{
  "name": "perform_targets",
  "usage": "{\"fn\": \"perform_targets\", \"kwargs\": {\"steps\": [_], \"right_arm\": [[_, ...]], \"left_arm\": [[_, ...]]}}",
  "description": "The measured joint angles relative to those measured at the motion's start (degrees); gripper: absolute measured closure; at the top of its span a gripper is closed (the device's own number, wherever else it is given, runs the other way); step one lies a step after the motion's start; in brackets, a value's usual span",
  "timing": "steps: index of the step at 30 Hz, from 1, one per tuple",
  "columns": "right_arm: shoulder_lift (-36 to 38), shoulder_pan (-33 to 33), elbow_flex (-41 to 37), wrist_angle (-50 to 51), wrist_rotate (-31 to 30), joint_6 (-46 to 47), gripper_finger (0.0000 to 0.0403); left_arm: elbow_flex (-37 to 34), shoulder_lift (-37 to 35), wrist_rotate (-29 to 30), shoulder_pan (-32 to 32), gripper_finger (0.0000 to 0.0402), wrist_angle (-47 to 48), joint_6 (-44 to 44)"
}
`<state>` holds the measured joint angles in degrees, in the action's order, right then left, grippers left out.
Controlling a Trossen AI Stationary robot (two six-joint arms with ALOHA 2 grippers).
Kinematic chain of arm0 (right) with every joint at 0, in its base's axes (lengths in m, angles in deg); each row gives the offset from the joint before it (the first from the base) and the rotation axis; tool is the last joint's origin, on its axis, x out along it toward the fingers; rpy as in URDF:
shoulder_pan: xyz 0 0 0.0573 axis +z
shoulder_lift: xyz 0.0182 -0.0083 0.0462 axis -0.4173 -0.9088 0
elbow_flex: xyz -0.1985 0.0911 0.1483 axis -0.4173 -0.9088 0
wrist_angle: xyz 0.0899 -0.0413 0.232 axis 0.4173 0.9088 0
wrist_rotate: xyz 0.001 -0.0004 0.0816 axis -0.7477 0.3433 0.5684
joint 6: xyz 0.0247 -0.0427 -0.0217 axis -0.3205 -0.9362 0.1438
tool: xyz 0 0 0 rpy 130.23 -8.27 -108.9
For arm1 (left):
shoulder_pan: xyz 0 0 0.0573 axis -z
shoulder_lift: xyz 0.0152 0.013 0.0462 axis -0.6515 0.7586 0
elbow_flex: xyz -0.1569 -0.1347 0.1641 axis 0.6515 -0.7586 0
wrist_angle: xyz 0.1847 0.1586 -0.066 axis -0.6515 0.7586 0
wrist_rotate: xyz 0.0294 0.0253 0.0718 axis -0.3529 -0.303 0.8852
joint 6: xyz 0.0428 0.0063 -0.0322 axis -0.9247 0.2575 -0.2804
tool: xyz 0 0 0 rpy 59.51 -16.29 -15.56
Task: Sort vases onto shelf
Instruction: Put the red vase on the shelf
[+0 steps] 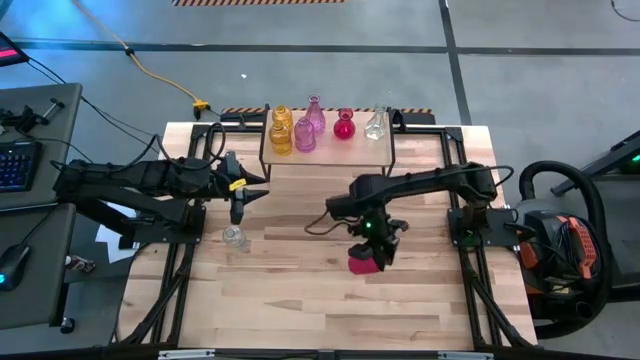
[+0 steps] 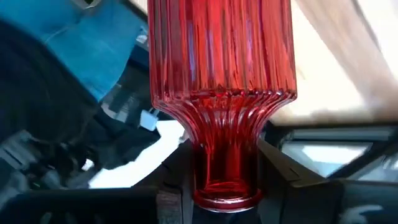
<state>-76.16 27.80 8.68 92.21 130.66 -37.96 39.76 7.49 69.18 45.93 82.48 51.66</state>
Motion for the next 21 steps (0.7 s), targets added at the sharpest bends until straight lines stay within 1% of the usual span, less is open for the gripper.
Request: {"fn": "perform_targets", "kwargs": {"steps": [2,5,10,15,19,21], "right_arm": [[0.0,0.6,-2.5,0.0,1.4,3.7,0.0308],[0.0,1.2,-5.5,-0.1,3.7,6.4,0.0308],[0.1,2.5,-9.4,-0.1,4.8,10.2,0.0308],[0.0,2.7,-15.0,0.0,1.9,10.4,0.0308],[0.0,2.7,-19.1,0.0,3.2,10.1,0.0299],[0.0,2.7,-19.7,0.0,3.3,8.6,0.0292]], "left_arm": [[0.0,0.4,0.0,0.0,0.0257,0.1,0.0],[0.0,0.7,0.0,0.0,0.0257,-0.1,0.0],[0.0,1.4,0.0,0.0,0.0257,-0.1,0.0],[0.0,1.8,0.0,0.0,0.0257,-0.1,-1.5],[0.0,2.0,0.0,0.0,0.0257,-0.1,-1.6],[0.0,2.2,0.0,0.0,0.0257,0.1,-1.8]]}}
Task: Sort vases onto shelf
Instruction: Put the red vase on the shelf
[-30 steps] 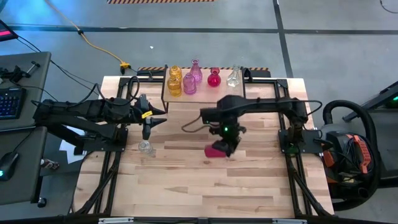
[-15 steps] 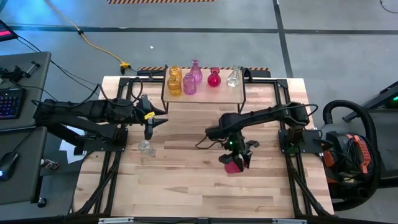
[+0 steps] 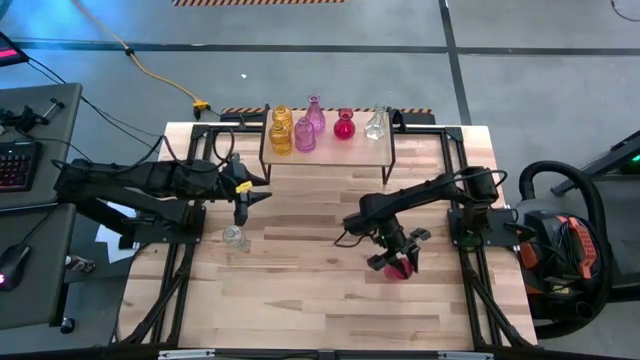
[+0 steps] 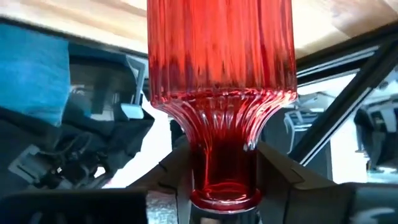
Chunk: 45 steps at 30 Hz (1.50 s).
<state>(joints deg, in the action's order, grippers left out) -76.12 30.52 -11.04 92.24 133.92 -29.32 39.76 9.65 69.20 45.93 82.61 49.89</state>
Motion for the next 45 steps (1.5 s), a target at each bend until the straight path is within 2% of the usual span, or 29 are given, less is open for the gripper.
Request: {"fn": "perform_targets", "kwargs": {"steps": [7,14,20,24,28,30,34,36,39,42,45], "right_arm": [[0.0,0.4,2.0,0.0,0.1,-6.0,0.0274],[0.0,0.0,2.5,0.0,-2.0,-3.6,0.0273],[0.0,-0.6,2.7,0.1,-0.6,-3.8,0.0273],[0.0,-1.2,7.1,0.0,-0.2,-3.1,0.0273],[0.0,-1.8,15.5,0.0,-0.6,-1.1,0.0273],[0.1,-1.7,21.0,-0.1,-5.2,0.7,0.0273],[0.3,0.5,30.4,-0.1,-22.5,4.9,0.0273],[0.3,1.8,33.5,-0.1,-31.6,7.5,0.0273],[0.3,3.8,35.4,-0.1,-42.1,12.4,0.0273],[0.3,6.4,35.4,-0.1,-47.5,15.8,0.0272],[0.3,9.7,34.1,0.0,-49.5,18.3,0.0272]], "left_arm": [[0.0,0.0,0.0,0.0,0.0257,-0.1,-1.2],[0.0,0.0,0.0,0.0,0.0257,0.0,-1.9],[0.0,0.0,0.0,0.0,0.0257,-0.1,-2.3],[0.0,0.0,0.0,0.0,0.0257,-0.1,-2.3],[0.0,0.0,0.0,0.0,0.0257,-0.1,-2.2],[0.0,0.0,0.0,0.0,0.0257,-0.1,-1.4],[0.0,0.0,-0.6,0.0,0.0257,-0.1,-0.2],[0.0,0.0,-0.7,0.0,0.0257,-0.1,0.1],[0.0,0.0,-0.7,0.0,0.0257,-0.1,0.3],[0.0,0.0,-0.7,0.0,0.0257,-0.1,0.3],[0.0,0.0,-0.7,0.0,0.0257,-0.1,0.3]]}}
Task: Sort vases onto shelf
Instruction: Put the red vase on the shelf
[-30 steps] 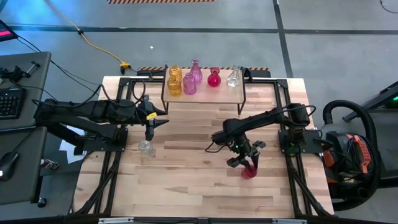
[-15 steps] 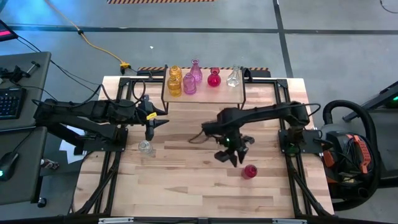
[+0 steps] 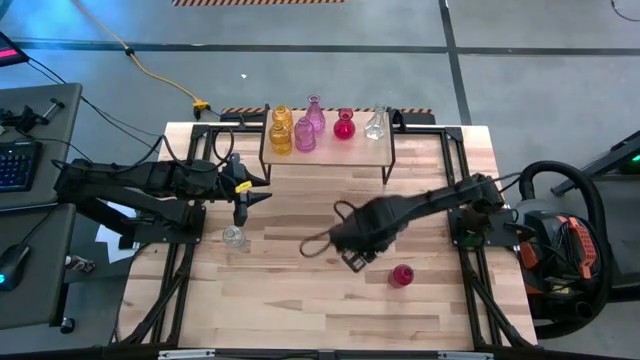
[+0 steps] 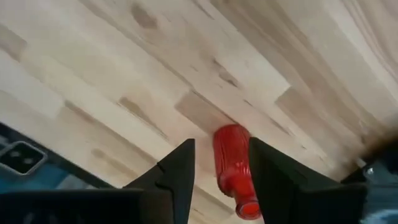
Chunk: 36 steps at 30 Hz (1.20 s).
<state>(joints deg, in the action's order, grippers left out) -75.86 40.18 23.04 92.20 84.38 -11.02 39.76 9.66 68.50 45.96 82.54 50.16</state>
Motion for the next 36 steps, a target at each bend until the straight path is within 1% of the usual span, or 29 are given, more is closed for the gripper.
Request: {"fn": "perform_targets", "kwargs": {"steps": [2,6,10,13,19,24,26,30,32,36], "right_arm": [[0.0,1.8,-1.4,0.0,-1.3,2.9,0.0272],[0.0,4.9,-4.4,0.1,-1.7,9.0,0.0272],[0.1,6.6,-5.9,0.1,0.2,15.5,0.0272],[0.5,8.4,-6.5,0.1,0.4,20.1,0.0272],[3.3,12.0,-9.5,0.1,0.0,29.1,0.0272],[7.5,14.1,-15.3,-0.3,-0.2,36.5,0.0272],[9.4,14.8,-17.8,-2.2,-0.3,38.6,0.0272],[13.0,15.4,-22.1,-10.2,-2.6,39.9,0.0272],[14.2,15.4,-24.7,-11.0,-2.7,41.4,0.0272],[15.0,15.4,-28.1,-11.4,-0.9,43.7,0.0272]], "left_arm": [[0.0,0.0,0.0,0.0,0.0257,0.0,0.0],[0.0,0.0,0.0,0.0,0.0257,0.0,0.0],[0.0,0.0,0.0,0.0,0.0257,0.0,0.0],[0.0,0.0,-0.6,0.0,0.0257,0.0,0.0],[0.0,0.0,-1.6,0.0,0.0257,0.0,0.0],[0.0,0.0,-1.6,0.0,0.0257,0.0,0.0],[0.0,0.0,-1.6,0.0,0.0257,0.0,0.0],[0.0,0.0,-1.6,0.0,0.0257,0.0,0.9],[0.0,0.0,-1.5,0.0,0.0257,0.0,1.1],[0.0,0.0,-1.5,0.0,0.0257,0.0,1.6]]}}
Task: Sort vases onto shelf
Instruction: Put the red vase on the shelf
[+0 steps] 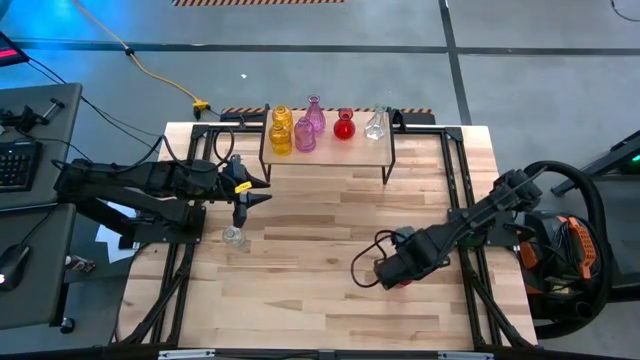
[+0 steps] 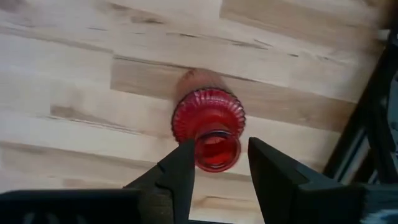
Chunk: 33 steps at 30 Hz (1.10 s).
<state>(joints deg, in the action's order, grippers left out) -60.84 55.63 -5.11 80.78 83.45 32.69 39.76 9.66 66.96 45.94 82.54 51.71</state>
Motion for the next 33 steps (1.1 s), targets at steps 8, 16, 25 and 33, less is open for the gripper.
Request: {"fn": "perform_targets", "kwargs": {"steps": [8,16,25,33], "right_arm": [[0.0,0.8,-0.6,-2.5,-0.5,-0.2,0.0272],[0.0,2.8,-0.6,-1.0,-0.8,3.3,0.0272],[0.0,3.7,-0.6,-1.4,-3.1,4.6,0.0272],[0.0,3.7,-0.6,-2.0,-4.4,4.7,0.0272]], "left_arm": [[0.0,0.0,0.0,0.0,0.0257,0.0,1.4],[0.0,0.0,0.0,0.0,0.0257,0.0,1.5],[0.0,0.0,0.0,0.0,0.0257,0.0,1.5],[0.0,0.0,0.0,0.0,0.0257,0.0,2.5]]}}
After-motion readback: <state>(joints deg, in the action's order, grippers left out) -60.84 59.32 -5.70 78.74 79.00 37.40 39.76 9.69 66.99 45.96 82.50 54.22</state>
